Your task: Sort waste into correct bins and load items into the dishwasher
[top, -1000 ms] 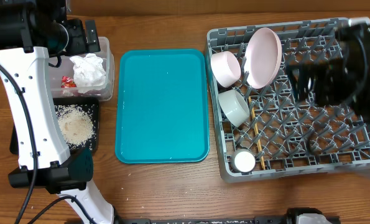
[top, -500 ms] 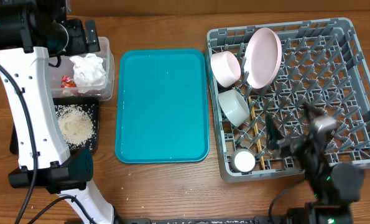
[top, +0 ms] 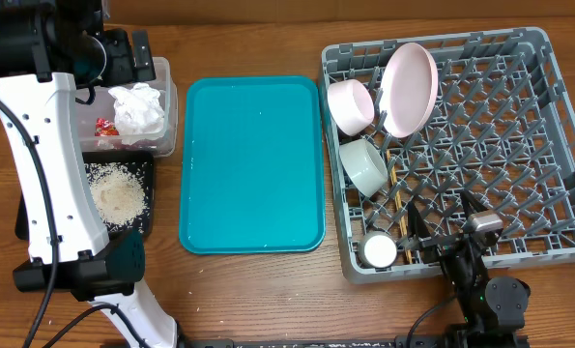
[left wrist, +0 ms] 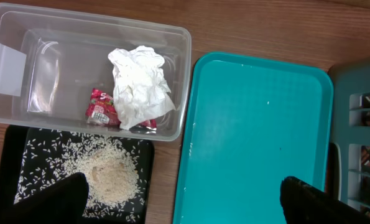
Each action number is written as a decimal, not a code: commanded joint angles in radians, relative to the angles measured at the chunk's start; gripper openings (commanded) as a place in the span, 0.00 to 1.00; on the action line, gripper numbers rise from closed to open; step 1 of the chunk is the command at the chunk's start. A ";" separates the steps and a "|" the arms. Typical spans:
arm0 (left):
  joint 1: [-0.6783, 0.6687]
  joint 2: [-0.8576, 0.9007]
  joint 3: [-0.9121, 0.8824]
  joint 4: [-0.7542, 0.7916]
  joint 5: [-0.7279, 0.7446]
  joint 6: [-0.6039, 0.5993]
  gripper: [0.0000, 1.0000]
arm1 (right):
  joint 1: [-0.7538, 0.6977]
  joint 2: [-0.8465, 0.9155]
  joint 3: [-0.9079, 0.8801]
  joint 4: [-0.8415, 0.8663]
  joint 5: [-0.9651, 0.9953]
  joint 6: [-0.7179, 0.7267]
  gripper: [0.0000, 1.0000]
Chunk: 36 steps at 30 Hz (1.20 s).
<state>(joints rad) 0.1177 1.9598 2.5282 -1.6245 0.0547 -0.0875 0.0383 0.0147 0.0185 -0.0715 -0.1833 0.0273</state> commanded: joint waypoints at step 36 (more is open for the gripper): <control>-0.067 -0.597 -0.917 0.896 0.175 0.127 1.00 | 0.006 -0.012 -0.011 0.003 0.029 0.007 1.00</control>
<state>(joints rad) 0.0593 1.5520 1.8767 -0.8230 0.1917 -0.0460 0.0399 0.0139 0.0185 -0.0727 -0.1669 0.0265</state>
